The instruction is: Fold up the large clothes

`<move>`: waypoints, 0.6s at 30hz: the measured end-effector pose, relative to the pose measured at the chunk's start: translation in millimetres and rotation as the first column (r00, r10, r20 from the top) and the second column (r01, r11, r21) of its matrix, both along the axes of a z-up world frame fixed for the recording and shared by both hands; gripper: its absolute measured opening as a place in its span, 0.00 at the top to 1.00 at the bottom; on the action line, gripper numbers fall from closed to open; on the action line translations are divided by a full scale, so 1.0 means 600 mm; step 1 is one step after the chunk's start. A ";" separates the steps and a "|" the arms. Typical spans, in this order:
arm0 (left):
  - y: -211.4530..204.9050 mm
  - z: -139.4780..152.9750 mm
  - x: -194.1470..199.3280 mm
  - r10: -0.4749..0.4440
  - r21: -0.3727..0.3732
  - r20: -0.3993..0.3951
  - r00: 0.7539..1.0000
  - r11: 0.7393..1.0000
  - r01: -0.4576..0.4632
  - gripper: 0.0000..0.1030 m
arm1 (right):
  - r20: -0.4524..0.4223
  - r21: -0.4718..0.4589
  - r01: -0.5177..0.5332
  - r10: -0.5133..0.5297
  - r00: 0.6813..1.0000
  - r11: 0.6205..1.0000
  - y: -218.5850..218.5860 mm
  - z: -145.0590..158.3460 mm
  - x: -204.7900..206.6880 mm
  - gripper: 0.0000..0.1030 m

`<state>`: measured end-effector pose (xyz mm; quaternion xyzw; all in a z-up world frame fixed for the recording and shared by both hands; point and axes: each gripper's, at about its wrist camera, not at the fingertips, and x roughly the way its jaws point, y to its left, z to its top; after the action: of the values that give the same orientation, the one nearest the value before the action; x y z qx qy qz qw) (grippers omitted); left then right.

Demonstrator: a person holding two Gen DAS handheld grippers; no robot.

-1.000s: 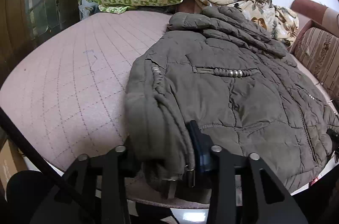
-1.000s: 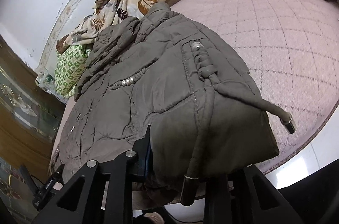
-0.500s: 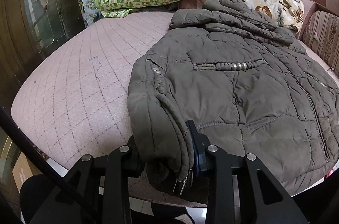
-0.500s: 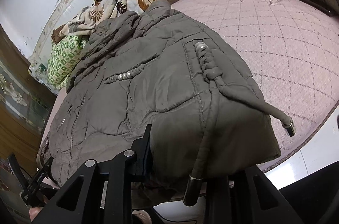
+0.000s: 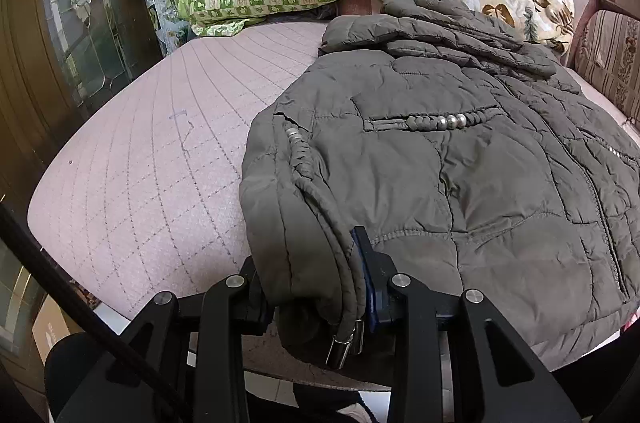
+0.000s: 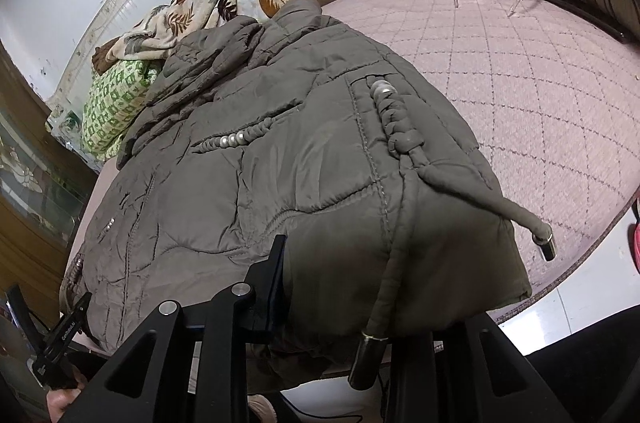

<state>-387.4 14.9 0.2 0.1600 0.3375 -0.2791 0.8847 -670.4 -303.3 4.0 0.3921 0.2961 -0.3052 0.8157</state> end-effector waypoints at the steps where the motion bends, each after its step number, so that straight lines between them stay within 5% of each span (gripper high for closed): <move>1: 0.000 0.000 0.000 0.000 0.001 0.001 1.000 1.000 0.000 0.68 | -0.002 -0.001 0.000 0.000 1.000 1.000 0.000 0.000 0.000 0.69; 18: 0.000 0.011 -0.001 -0.006 0.002 -0.004 1.000 1.000 0.006 0.73 | 0.059 -0.024 -0.013 0.014 0.998 1.000 0.010 0.026 -0.010 0.81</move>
<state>-388.2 15.2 6.5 0.1614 0.3391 -0.2819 0.8829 -676.5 -297.4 19.7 0.3892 0.2709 -0.2915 0.8307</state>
